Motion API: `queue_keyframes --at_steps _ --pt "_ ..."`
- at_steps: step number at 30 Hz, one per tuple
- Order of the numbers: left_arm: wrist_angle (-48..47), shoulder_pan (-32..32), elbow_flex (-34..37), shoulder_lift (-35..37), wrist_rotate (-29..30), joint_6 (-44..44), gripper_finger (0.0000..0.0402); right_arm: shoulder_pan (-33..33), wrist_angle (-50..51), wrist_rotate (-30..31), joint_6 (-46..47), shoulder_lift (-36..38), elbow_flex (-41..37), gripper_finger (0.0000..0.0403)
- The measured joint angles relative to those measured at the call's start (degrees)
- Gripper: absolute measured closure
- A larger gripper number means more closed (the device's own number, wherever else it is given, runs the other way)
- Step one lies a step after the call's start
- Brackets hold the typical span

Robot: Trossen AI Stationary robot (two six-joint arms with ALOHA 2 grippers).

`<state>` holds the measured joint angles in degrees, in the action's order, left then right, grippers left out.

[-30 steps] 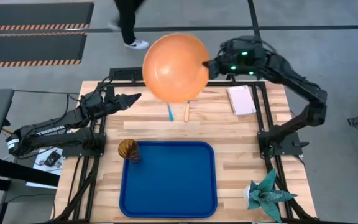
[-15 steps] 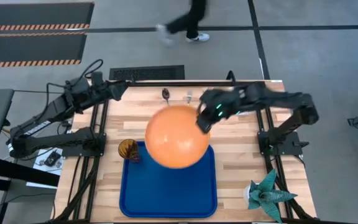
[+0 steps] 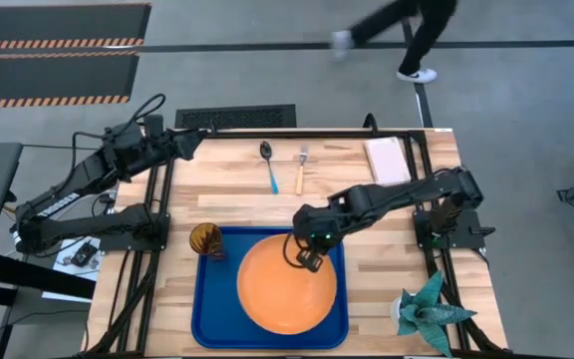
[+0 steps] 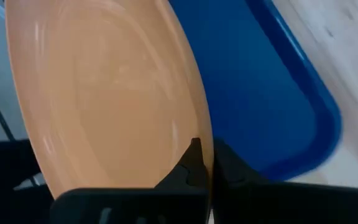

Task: Pick and place plate/cup/fork/spoon on tray
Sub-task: Put the orange plate on the blue tray

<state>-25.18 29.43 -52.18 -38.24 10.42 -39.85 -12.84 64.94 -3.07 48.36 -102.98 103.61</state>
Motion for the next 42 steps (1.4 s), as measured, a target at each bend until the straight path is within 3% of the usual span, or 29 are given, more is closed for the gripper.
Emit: queue_keyframes --at_steps 7,12,19,24,28,35,42 --pt "0.23 0.00 0.00 0.02 -4.12 1.14 0.0157 -2.65 -6.70 1.51 8.97 -1.49 -0.61 0.0399" --pt "0.23 0.00 0.00 0.03 -6.57 2.00 0.0157 -5.26 -21.74 2.10 17.74 -0.99 -8.63 0.0400" --pt "0.19 0.00 0.00 0.02 -7.20 2.16 0.0157 -7.84 -27.80 3.15 21.25 -0.57 -13.66 0.0399" --pt "0.17 0.00 0.00 -0.02 -7.16 1.76 0.0157 -6.67 -47.53 -2.45 21.47 -0.46 -23.87 0.0400" --pt "0.17 0.00 0.00 -0.02 -6.87 1.33 0.0157 -5.15 -59.51 -2.64 24.95 0.64 -32.72 0.0399" --pt "0.15 0.00 0.00 0.00 -5.16 0.17 0.0157 -3.62 -64.19 -3.80 24.35 0.88 -37.06 0.0400" --pt "0.15 0.00 0.00 -0.02 -4.80 -0.24 0.0157 -4.08 -60.13 -4.75 22.09 0.11 -37.31 0.0397"
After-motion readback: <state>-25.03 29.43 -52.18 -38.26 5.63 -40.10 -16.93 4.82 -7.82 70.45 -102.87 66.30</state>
